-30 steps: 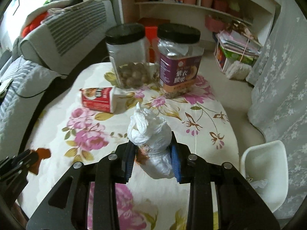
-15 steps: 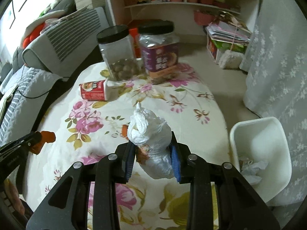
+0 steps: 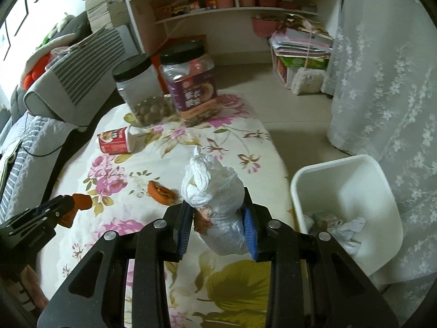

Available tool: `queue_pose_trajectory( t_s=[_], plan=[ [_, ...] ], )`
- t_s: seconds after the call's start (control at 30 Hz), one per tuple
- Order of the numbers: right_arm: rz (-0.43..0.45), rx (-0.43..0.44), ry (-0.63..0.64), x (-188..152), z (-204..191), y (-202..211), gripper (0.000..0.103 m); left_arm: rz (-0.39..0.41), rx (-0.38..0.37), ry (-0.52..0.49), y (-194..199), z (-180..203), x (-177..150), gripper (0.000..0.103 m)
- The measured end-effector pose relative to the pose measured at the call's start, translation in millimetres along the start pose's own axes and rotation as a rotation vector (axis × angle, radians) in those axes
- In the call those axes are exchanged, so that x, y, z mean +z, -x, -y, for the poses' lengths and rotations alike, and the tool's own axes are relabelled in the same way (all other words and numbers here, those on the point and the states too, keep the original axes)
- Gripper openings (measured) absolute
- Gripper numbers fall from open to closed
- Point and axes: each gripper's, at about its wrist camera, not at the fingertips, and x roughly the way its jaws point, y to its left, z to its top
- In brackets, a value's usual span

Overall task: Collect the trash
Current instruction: 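Carry the tissue ball to the bin and release it with the right tool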

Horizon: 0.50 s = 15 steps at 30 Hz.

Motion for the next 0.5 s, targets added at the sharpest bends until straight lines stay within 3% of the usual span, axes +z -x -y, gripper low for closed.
queue_pose_trajectory(
  t_s=[0.5],
  plan=[
    [0.0, -0.085, -0.122, -1, 66, 17, 0.032, -0.014, -0.051, -0.098, -9, 67, -10, 0.022]
  ],
)
